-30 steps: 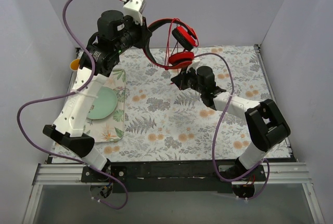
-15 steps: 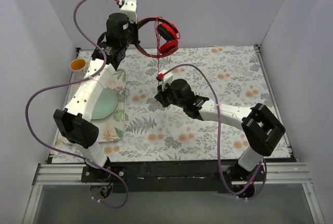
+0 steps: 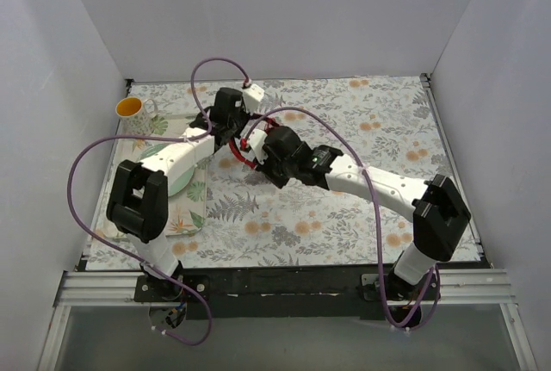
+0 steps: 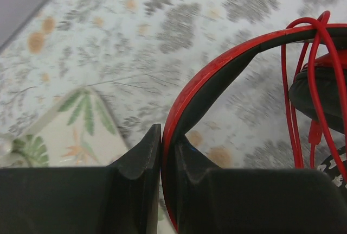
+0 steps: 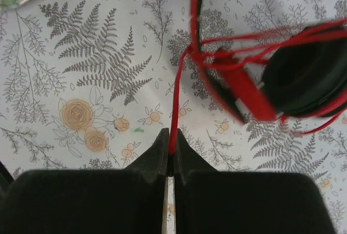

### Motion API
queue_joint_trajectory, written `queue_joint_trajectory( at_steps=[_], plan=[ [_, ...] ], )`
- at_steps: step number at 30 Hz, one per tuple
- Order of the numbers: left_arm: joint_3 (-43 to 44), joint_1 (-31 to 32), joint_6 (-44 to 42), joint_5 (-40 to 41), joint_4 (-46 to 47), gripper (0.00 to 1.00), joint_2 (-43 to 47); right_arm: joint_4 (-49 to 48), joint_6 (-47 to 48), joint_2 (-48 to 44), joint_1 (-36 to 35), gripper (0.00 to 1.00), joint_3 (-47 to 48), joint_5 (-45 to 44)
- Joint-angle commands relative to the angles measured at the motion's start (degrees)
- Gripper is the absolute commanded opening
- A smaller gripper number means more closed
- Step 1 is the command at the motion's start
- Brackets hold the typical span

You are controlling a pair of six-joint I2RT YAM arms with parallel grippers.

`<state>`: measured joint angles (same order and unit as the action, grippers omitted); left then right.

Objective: Wrap the headphones

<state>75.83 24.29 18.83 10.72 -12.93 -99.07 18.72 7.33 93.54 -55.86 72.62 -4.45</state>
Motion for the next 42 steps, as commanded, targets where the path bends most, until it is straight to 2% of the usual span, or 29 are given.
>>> queue_joint_trajectory(
  at_steps=[1, 7, 11, 17, 19, 21, 22, 25, 28, 31, 34, 36, 42],
  plan=[
    [-4.7, 4.1, -6.2, -12.3, 0.9, 0.00, 4.1, 11.9, 4.6, 1.9, 5.0, 0.01, 7.5, 10.6],
    [-6.3, 4.6, -6.5, -25.1, -5.2, 0.00, 4.1, 12.0, 1.5, 4.5, 13.4, 0.01, 7.9, 19.4],
    [-6.3, 5.0, -7.5, -27.9, -7.9, 0.00, 2.9, 13.0, 0.8, 6.0, 15.9, 0.01, 8.1, 18.6],
    [-5.8, 5.1, -7.8, -27.4, -8.8, 0.00, -0.1, 13.7, -0.8, 7.8, 16.8, 0.01, 8.2, 17.0],
    [-4.6, 5.1, -6.4, -26.4, -8.7, 0.06, -1.7, 13.3, -1.5, 8.8, 16.8, 0.01, 7.5, 17.5],
    [-3.8, 5.1, -4.0, -24.9, -8.6, 0.17, -2.8, 12.6, -2.5, 9.4, 16.8, 0.02, 6.3, 18.2],
    [-2.8, 5.1, -3.1, -24.5, -8.5, 0.26, -3.6, 12.0, -2.8, 9.8, 16.8, 0.03, 6.0, 18.6],
    [-1.5, 5.0, 0.2, -22.9, -7.8, 0.39, -4.2, 10.6, -4.4, 10.1, 16.8, 0.05, 4.9, 19.8],
    [-0.2, 4.4, 3.2, -22.1, -7.1, 0.40, -4.4, 9.4, -5.7, 10.3, 16.8, 0.06, 4.2, 20.2],
    [2.8, 3.8, 5.8, -22.4, -8.5, 0.48, -4.4, 9.1, -6.2, 10.9, 16.8, 0.06, 4.1, 19.7],
    [6.0, 3.0, 8.1, -22.2, -11.1, 0.51, -4.4, 9.1, -6.5, 11.1, 16.8, 0.08, 4.2, 19.7],
    [7.3, 2.2, 8.9, -22.8, -12.6, 0.59, -3.9, 9.0, -6.6, 11.1, 16.8, 0.08, 4.4, 20.0],
    [7.2, 0.2, 11.4, -30.3, -15.0, 0.64, -1.1, 8.0, -6.9, 12.2, 16.8, 0.09, 4.5, 21.4]
  ],
)
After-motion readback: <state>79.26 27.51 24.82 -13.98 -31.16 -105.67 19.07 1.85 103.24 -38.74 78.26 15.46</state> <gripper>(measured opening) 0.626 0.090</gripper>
